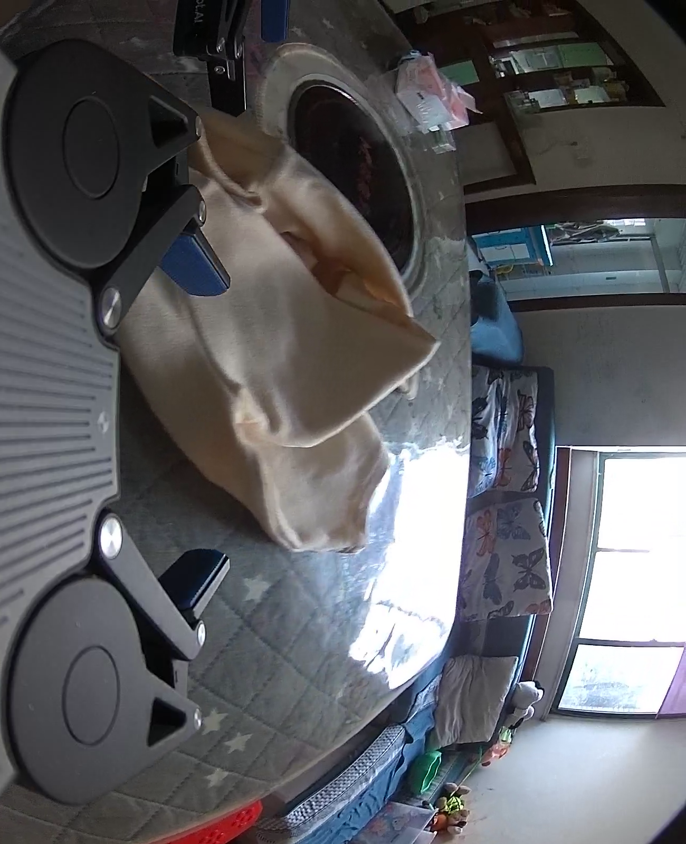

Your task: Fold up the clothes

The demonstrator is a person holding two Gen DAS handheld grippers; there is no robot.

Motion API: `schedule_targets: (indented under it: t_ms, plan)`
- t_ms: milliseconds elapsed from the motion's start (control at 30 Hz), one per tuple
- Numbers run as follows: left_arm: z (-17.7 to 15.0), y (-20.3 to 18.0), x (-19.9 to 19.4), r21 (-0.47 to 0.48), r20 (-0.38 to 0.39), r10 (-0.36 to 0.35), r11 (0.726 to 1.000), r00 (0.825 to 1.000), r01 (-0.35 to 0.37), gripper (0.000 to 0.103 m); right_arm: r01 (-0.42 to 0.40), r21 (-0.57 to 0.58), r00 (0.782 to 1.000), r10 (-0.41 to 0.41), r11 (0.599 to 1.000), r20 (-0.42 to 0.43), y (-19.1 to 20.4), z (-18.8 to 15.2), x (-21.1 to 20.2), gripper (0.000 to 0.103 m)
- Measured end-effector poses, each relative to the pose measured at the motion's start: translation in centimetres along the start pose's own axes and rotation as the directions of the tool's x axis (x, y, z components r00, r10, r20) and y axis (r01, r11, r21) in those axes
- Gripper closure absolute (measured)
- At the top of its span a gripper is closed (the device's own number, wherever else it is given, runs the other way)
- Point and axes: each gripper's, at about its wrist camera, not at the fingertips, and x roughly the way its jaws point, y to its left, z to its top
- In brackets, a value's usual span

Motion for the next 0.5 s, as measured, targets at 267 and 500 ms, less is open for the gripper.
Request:
schedule_targets:
  t_ms: [267, 500]
  plan:
    - [3.3, -1.1, 0.3, 0.043, 0.067, -0.063, 0.997, 0.996, 0.060, 0.000, -0.027, -0.027, 1.000, 0.028, 0.999, 0.015, -0.3, 3.3, 1.8, 0.002]
    - [6.2, -3.2, 1.9, 0.113, 0.101, -0.130, 0.987, 0.986, 0.118, 0.007, -0.066, -0.041, 0.997, 0.067, 0.997, 0.022, -0.8, 6.2, 4.0, 0.013]
